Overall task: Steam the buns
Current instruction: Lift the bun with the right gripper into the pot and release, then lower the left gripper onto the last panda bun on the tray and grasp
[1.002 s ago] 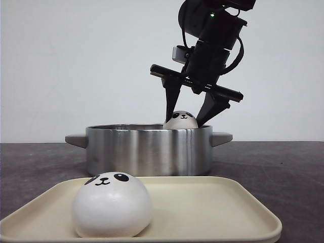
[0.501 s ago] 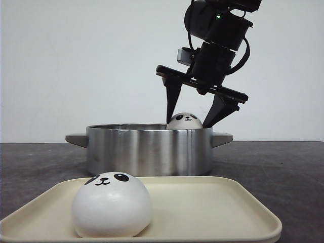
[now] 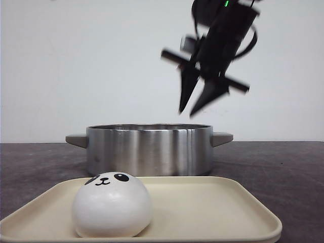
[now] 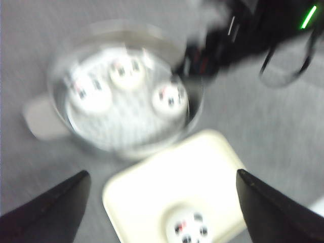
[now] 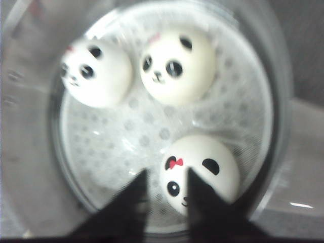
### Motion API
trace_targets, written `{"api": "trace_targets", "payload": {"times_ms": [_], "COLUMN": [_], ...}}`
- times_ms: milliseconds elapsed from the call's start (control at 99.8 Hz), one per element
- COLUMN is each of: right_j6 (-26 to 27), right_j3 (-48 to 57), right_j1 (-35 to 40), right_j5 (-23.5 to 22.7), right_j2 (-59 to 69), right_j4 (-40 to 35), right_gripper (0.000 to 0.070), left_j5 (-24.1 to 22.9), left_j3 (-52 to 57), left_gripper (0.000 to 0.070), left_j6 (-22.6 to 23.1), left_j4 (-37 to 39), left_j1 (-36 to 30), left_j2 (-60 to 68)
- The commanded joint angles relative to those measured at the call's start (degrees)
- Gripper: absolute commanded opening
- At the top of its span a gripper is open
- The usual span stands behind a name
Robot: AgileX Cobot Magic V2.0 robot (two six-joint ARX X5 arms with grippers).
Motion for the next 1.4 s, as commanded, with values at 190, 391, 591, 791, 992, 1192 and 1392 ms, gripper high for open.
{"api": "trace_targets", "payload": {"times_ms": [190, 391, 591, 791, 992, 1192, 1392], "right_j6": [-4.46, -4.74, -4.79, -5.70, -6.34, -6.47, -6.93], "right_j3": [2.34, 2.34, 2.34, 2.34, 2.32, 2.32, 2.29], "right_j1": [6.27, 12.98, 15.74, 15.72, 15.74, 15.74, 15.74], "right_j5": [6.01, 10.84, 16.35, 18.21, 18.14, 17.97, 17.99], "right_j2": [-21.62, -36.41, -44.37, -46.36, -46.34, -46.38, -46.36], "right_j4": [-1.77, -1.36, -1.90, -5.66, -8.09, -8.52, -9.55], "right_gripper": [0.0016, 0.0015, 0.0014, 0.0014, 0.0014, 0.0014, 0.0014], "left_j5": [0.87, 1.09, 7.02, 7.06, 6.64, 3.89, 1.18], "left_j3": [-17.59, -21.97, -21.97, -21.97, -21.94, -21.94, -21.88], "left_gripper": [0.0556, 0.0557, 0.0557, 0.0557, 0.0556, 0.0534, 0.0007], "left_j6": [-12.98, -15.47, -15.76, -15.96, -16.90, -18.34, -17.27], "left_j4": [12.41, 15.52, 16.83, 16.28, 17.35, 18.82, 18.93], "left_j1": [-7.48, -10.60, -11.26, -11.96, -12.22, -12.22, -12.22], "left_j2": [1.05, 5.77, 14.60, 21.35, 24.81, 26.69, 26.67]}}
